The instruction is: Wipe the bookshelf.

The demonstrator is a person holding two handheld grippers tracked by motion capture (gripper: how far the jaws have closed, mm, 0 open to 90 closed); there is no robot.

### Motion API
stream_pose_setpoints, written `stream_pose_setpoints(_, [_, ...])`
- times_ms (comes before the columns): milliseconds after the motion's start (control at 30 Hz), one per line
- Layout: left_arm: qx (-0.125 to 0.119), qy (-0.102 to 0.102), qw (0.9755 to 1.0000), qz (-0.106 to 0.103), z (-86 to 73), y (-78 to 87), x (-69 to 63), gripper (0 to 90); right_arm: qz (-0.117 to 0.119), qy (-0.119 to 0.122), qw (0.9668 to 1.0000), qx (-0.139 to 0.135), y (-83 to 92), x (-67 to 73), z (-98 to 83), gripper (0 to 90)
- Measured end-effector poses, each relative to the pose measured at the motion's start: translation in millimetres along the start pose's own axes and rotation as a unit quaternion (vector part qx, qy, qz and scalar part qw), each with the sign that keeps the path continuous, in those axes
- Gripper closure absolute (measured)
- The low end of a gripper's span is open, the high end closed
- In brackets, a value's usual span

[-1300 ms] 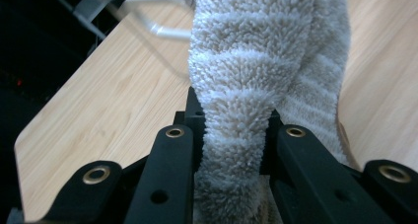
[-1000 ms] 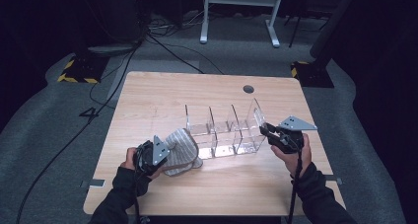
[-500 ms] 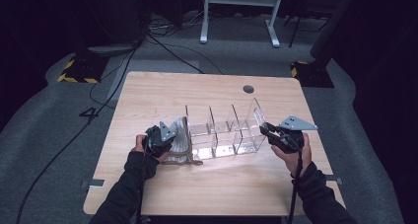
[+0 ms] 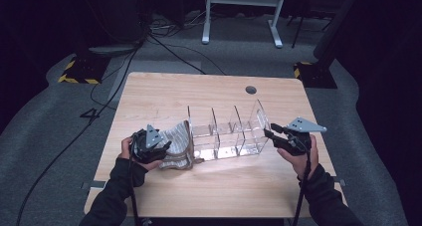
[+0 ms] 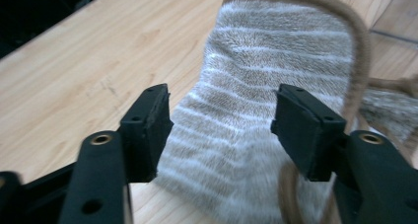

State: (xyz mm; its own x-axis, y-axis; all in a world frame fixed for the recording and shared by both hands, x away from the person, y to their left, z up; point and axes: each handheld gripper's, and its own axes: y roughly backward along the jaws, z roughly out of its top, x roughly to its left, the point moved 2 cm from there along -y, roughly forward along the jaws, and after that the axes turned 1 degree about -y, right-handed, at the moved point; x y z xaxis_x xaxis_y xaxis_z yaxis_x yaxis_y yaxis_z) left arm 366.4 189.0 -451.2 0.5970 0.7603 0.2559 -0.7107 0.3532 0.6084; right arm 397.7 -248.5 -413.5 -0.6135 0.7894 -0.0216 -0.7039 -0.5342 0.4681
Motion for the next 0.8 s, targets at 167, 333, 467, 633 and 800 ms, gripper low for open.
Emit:
stream_pose_setpoints(167, [-0.006, -0.012, 0.9999, -0.003, -3.4, 19.3, -3.9, 31.6, 0.01, 0.014, 0.9998, -0.008, 10.2, 3.3, -0.6, 56.8])
stream_pose_setpoints(333, [0.004, -0.019, 0.9998, 0.001, -14.2, 33.1, -8.8, 29.6, 0.012, 0.025, 0.9996, -0.001, 17.7, 5.8, -6.7, 55.3])
stream_pose_setpoints(467, [0.009, -0.007, 0.9999, -0.003, -29.5, 40.6, -9.0, 29.0, 0.005, 0.033, 0.9994, 0.009, 25.6, 4.4, -19.3, 52.8])
stream_pose_setpoints(633, [0.023, 0.006, 0.9997, 0.002, -45.0, 45.2, -6.7, 28.4, 0.009, 0.047, 0.9986, 0.022, 31.3, 0.0, -36.5, 50.5])
stream_pose_setpoints(800, [0.03, 0.002, 0.9996, 0.0, -56.7, 50.6, -4.2, 26.6, 0.006, 0.06, 0.9977, 0.032, 36.4, -8.5, -57.2, 48.1])
